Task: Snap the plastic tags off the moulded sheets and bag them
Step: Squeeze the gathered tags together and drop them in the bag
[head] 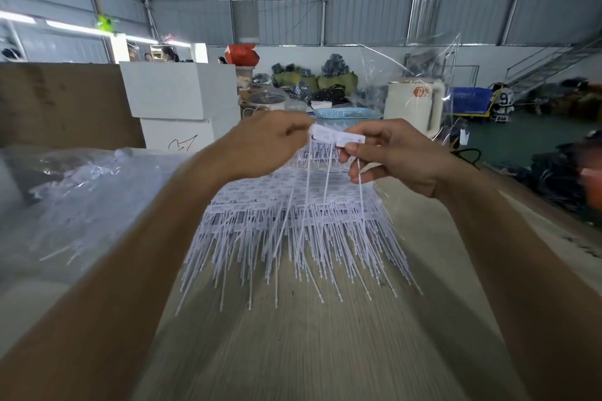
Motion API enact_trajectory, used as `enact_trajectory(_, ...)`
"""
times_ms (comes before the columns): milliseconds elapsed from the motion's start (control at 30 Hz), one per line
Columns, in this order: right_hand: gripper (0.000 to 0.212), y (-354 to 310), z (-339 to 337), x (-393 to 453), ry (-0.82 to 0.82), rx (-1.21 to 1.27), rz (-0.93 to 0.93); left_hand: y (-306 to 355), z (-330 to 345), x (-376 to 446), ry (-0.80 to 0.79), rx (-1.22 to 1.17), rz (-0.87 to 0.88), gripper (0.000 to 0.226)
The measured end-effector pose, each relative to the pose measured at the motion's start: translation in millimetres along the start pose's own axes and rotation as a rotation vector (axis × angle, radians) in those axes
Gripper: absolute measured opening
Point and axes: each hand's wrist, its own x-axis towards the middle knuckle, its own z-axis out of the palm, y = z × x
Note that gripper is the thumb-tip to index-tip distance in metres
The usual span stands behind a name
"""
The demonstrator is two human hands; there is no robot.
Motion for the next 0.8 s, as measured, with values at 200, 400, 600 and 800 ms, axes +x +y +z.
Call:
enact_trajectory(200, 0.015, -16.0, 9.4, -0.7, 0.074, -0.119, -0.097, 2.4, 1.1, 2.0, 0.137, -0.183, 0.034, 0.022)
enact_trajectory(400, 0.019, -39.0, 15.8, -4.1, 0.092, -0.212, -0.168, 6.6, -0.4, 3.9, 0.232, -0.153, 0.061, 0.027)
enact_trajectory(600, 0.020, -39.9, 30.7, 0.0, 0.209, -0.261, -0.230, 14.5, 8.2, 9.7, 0.356, -0.313, -0.015, 0.035)
enact_trajectory(800, 0.025, -28.3, 47.7, 10.2, 0.400, -0.526, -0.391, 13.5, 8.9, 9.0, 0.395, -0.419, -0.092, 0.039)
